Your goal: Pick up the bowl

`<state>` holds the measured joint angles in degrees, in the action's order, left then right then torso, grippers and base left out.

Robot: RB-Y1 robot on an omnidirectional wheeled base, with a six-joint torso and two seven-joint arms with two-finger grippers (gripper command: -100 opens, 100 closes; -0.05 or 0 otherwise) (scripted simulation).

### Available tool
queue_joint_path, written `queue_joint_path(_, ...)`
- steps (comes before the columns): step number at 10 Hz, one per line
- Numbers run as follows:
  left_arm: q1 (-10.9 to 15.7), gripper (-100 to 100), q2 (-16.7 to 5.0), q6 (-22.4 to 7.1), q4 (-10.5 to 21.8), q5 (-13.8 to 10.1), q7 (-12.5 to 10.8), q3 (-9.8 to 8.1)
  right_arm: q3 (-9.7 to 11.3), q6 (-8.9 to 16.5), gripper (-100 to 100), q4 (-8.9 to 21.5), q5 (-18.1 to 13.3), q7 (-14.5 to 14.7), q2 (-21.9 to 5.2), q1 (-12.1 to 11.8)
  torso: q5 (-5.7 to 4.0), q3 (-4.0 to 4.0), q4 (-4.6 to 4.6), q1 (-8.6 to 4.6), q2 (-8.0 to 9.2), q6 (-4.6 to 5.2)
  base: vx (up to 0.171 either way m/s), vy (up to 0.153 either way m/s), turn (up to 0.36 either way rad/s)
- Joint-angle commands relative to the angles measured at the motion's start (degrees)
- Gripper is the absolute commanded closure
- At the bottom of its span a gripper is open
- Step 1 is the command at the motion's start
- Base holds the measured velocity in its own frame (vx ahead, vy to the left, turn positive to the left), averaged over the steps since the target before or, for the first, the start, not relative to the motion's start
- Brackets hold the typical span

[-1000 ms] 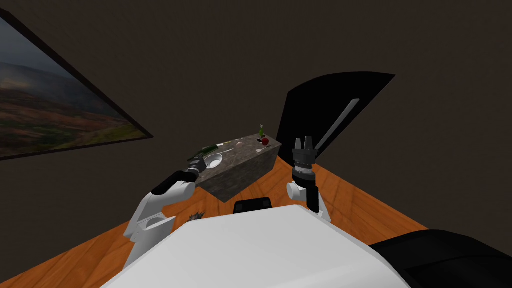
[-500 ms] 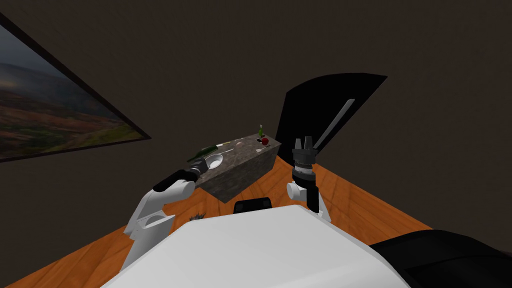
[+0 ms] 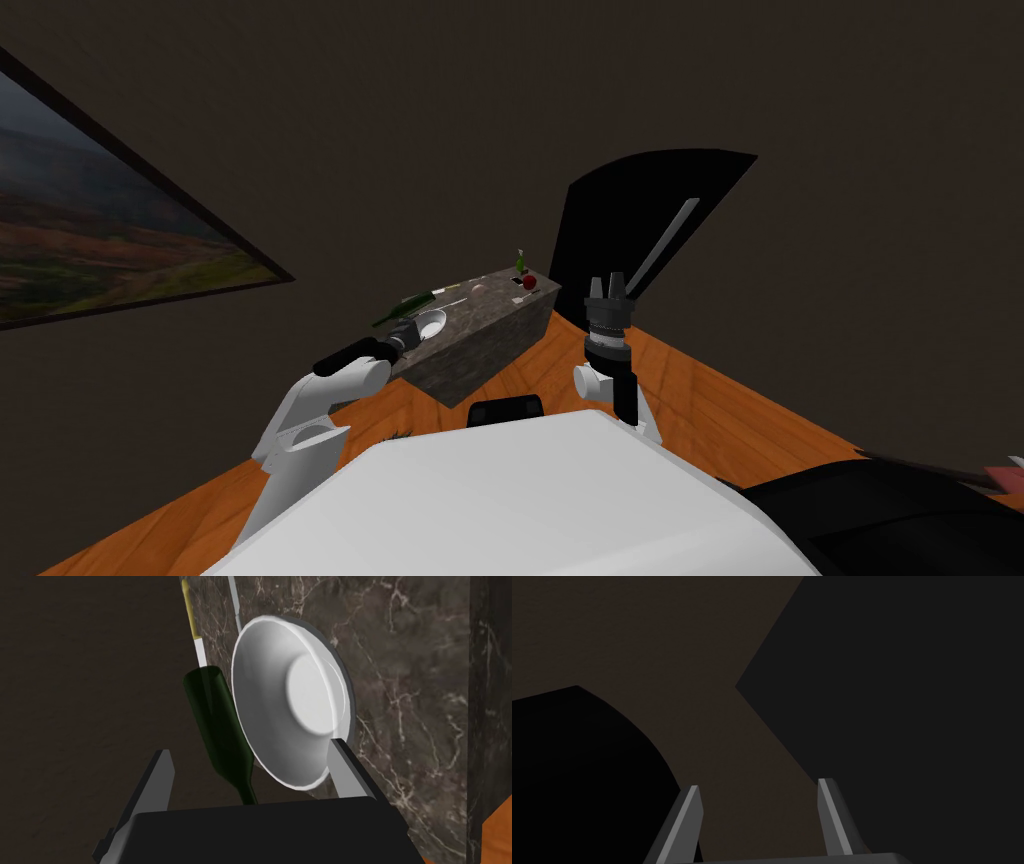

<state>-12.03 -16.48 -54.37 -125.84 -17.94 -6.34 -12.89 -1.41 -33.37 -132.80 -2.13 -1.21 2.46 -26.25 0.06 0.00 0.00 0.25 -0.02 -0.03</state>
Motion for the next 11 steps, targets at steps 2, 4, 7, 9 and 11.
queue_joint_path(2, 0.52, -100, -1.22, -4.48, -0.03, -2.34, -0.48, 0.83, 0.00, 0.00, 0, 0.00, 0.00, 0.00, 0.00, 0.00, 0.00, -0.01, 0.00, 0.02, -0.01, 0.01, 0.006, 0.075, -0.076)
queue_joint_path(4, 0.67, -100, -1.75, -7.24, 0.07, -3.35, -0.66, 1.22, 0.00, 0.00, 0, 0.00, 0.00, 0.00, 0.00, 0.00, 0.00, -0.02, -0.01, 0.01, -0.03, 0.00, 0.006, 0.057, -0.048)
queue_joint_path(7, 0.87, -100, -2.75, -10.90, 0.32, -5.15, -1.00, 1.92, 0.00, 0.00, 0, 0.00, 0.00, 0.00, 0.00, 0.00, 0.00, -0.03, -0.01, -0.02, -0.05, 0.00, 0.013, 0.062, -0.060)
queue_joint_path(9, 0.88, -100, -3.71, -14.06, 0.66, -6.63, -1.29, 2.52, 0.00, 0.00, 0, 0.00, 0.00, 0.00, 0.00, 0.00, 0.00, -0.05, -0.02, 0.04, -0.09, 0.01, 0.024, 0.081, -0.071)
queue_joint_path(11, 0.65, -100, -4.62, -16.64, 1.17, -7.72, -1.52, 3.04, 0.00, 0.00, 0, 0.00, 0.00, 0.00, 0.00, 0.00, 0.02, -0.08, -0.03, 0.09, -0.13, 0.00, 0.031, 0.082, -0.066)
